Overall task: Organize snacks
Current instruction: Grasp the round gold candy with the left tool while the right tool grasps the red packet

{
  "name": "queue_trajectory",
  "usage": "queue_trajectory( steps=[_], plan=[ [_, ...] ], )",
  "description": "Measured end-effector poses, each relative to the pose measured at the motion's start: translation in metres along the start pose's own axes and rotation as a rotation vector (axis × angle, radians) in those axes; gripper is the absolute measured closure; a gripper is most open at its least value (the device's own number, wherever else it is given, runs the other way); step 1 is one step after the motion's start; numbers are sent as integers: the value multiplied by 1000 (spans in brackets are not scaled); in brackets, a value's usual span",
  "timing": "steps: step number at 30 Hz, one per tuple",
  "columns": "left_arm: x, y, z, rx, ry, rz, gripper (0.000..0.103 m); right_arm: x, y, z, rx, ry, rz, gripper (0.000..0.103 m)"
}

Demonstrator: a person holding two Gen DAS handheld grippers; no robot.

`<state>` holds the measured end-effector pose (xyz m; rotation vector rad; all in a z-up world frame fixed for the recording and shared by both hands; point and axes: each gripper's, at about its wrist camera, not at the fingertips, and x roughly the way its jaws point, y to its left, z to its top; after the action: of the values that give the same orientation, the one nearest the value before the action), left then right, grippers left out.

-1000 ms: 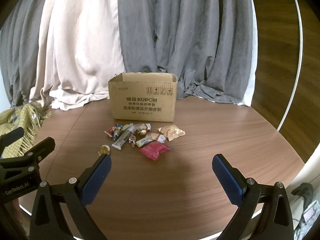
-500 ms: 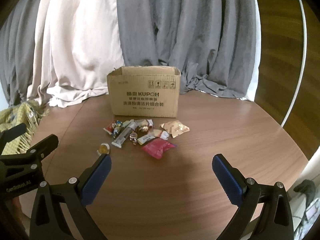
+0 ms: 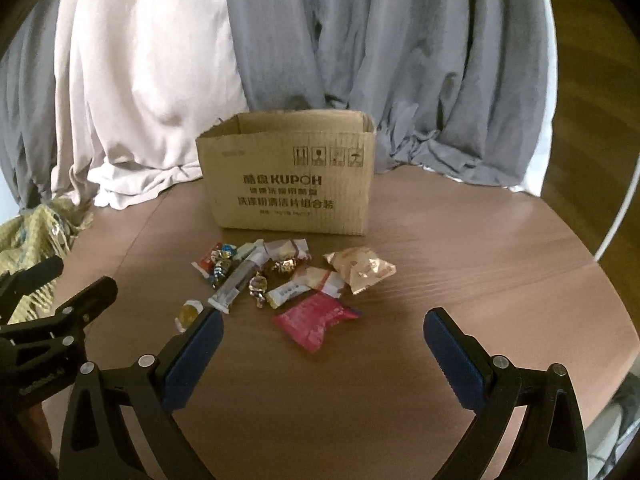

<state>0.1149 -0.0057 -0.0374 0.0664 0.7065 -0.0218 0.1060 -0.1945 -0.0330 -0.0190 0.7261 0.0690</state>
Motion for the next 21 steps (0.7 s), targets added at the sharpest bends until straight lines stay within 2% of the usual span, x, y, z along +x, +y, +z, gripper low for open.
queue_trajectory(
  steps=[6,8,13,21],
  plan=[
    [58,2,1,-25,177,-53,33,47,-3,14,6,75,17,2],
    [74,2,-3,-36,238,-74,36,65,-3,15,20,126,37,9],
    [102,2,-12,-67,348,-92,46,104,-1,9,32,243,85,15],
    [130,-2,-18,-97,438,-139,53,137,-5,1,92,357,131,23]
  ],
)
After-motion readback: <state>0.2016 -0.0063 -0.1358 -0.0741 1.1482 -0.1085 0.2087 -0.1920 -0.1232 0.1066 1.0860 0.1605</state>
